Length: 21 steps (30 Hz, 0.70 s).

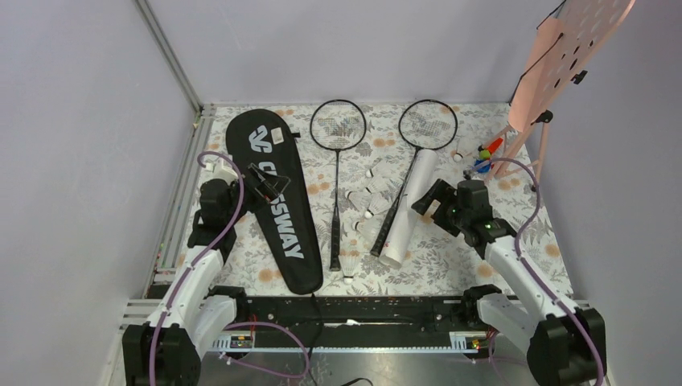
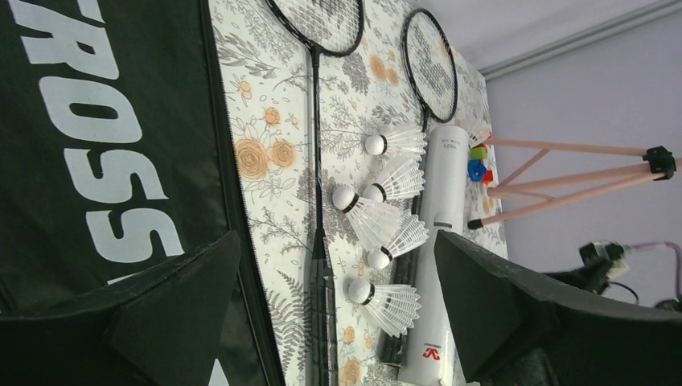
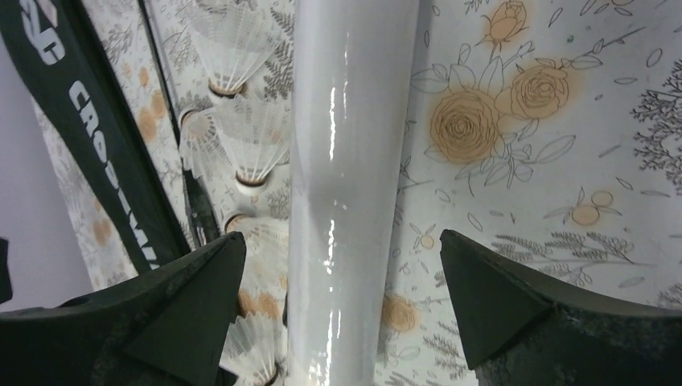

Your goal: Pack up the badminton gear

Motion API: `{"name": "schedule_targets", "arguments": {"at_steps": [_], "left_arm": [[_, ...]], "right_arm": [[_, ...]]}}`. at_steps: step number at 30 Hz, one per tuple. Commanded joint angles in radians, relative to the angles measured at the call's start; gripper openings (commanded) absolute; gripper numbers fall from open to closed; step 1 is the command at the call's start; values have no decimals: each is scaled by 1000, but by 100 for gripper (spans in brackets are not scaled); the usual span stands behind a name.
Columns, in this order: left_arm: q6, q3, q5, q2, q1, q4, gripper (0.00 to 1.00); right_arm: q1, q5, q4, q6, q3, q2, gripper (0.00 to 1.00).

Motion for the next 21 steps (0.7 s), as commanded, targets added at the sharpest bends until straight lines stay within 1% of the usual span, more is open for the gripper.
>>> {"name": "schedule_targets", "arguments": {"at_steps": [1, 6, 10, 13, 14, 21], "left_arm": [[-6, 6, 59, 8, -5, 87, 99], [-5, 3, 64, 0, -7, 86, 99], [-3, 0, 63, -4, -7, 85, 99], [-3, 0, 62, -7, -7, 80, 99], [-3, -1, 62, -6, -7, 79, 99], [-2, -5, 57, -4, -7, 86, 99]], "right_arm": [[38, 128, 171, 69, 34, 121, 98], [46, 128, 274, 89, 94, 310, 98], [61, 119, 313, 102, 161, 459, 98], [70, 128, 333, 119, 189, 522, 98], [72, 152, 338, 127, 194, 538, 99], [97, 189, 319, 134, 228, 628, 99]]}}
